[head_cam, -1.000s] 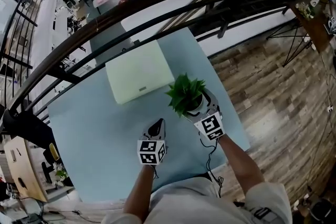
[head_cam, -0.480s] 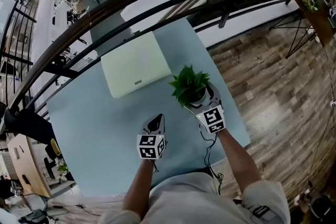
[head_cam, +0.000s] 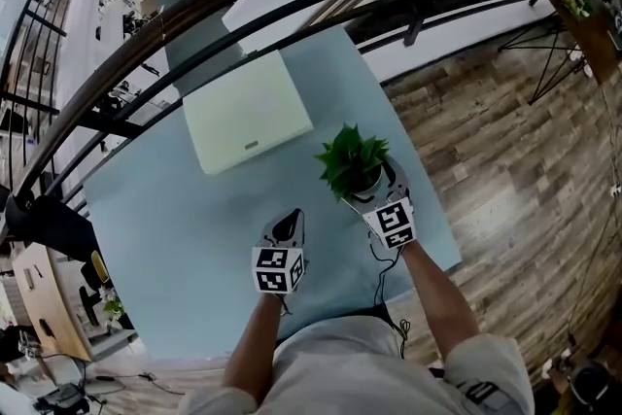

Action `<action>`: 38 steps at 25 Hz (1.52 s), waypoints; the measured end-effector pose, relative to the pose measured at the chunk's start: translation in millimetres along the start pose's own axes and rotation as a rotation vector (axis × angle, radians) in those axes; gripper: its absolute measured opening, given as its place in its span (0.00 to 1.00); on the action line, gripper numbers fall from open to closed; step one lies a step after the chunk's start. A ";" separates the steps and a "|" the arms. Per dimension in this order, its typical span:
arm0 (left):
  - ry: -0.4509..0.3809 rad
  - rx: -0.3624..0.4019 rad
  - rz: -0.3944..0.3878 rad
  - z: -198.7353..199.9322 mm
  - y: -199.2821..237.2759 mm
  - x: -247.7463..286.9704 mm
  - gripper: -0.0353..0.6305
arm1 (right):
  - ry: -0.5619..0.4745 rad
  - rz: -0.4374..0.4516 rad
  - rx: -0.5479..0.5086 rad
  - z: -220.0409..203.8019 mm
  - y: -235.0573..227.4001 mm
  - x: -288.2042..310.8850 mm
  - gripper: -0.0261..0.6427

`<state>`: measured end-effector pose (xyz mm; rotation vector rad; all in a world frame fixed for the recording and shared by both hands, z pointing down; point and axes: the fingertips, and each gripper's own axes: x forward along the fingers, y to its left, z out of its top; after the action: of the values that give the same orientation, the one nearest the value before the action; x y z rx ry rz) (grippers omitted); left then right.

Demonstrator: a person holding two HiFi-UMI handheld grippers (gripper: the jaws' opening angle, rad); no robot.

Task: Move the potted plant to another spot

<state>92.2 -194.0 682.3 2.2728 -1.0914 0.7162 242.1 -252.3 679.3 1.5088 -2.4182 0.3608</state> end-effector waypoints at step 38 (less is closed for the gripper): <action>0.030 -0.017 -0.120 -57.4 -33.1 -25.5 0.07 | 0.246 -0.202 -0.105 -109.1 56.0 -129.0 0.59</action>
<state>91.9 -125.3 700.3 2.2843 -0.9354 0.6876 256.4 -82.7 731.8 1.5464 -2.0447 0.3477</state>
